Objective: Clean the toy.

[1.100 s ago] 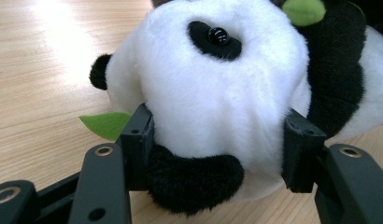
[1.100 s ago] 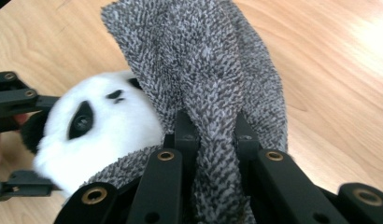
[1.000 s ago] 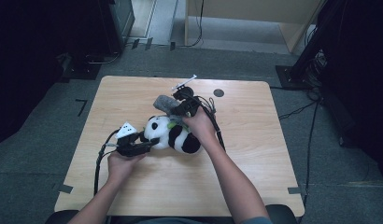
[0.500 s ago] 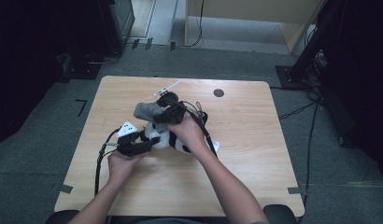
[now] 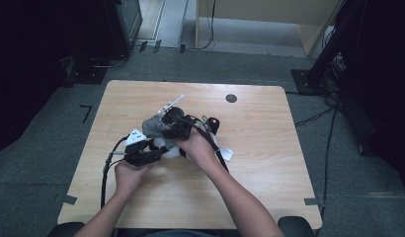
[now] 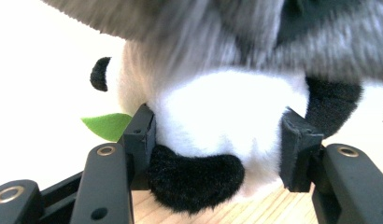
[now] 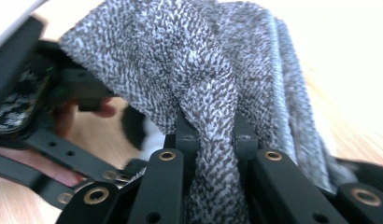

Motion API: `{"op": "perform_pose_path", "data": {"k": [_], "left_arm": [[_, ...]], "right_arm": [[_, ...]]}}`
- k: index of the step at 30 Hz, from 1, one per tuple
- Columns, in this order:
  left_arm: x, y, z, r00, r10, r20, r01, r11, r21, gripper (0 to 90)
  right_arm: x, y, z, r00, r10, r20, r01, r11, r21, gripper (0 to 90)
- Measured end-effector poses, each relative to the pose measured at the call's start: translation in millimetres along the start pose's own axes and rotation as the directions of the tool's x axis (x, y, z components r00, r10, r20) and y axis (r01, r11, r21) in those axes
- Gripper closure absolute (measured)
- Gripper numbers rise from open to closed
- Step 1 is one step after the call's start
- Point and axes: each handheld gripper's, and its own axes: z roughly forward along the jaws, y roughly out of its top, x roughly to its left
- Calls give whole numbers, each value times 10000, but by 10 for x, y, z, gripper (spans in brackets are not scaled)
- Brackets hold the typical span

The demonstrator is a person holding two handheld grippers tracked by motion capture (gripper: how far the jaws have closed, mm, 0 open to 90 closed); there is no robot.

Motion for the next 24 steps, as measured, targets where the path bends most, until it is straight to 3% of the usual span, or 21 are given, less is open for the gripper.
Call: {"op": "perform_pose_path", "data": {"k": [6, 13, 15, 17, 20, 22, 24], "left_arm": [[15, 2, -1, 9998, -149, 90, 149, 9999, 35, 421], [18, -10, 1, 9999, 47, 144, -48, 10000, 47, 415], [22, -13, -1, 9998, 122, 168, -123, 9999, 93, 410], [28, -15, 2, 9998, 121, 181, -122, 9999, 82, 407], [38, -19, 2, 9998, 27, 209, -29, 10000, 89, 405], [41, -20, 4, 9998, 61, 169, -63, 9999, 101, 404], [42, -22, 5, 9998, 64, 169, -66, 9999, 86, 403]], "right_arm": [[-130, -20, -49, 9998, 19, 189, -15, 9997, -239, 799], [-272, -2, -80, 9982, 229, 550, -203, 9987, -473, 795], [-347, -3, -97, 9965, 439, 714, -400, 9976, -562, 793], [-430, -3, -126, 9957, 780, 502, -741, 9944, -750, 794], [-511, 33, -274, 9912, 1283, 314, -1231, 9836, -1318, 795], [-539, 58, -391, 9911, 1298, 290, -1235, 9790, -1619, 794], [-543, 65, -483, 9916, 1166, 554, -1064, 9812, -1609, 794]]}}
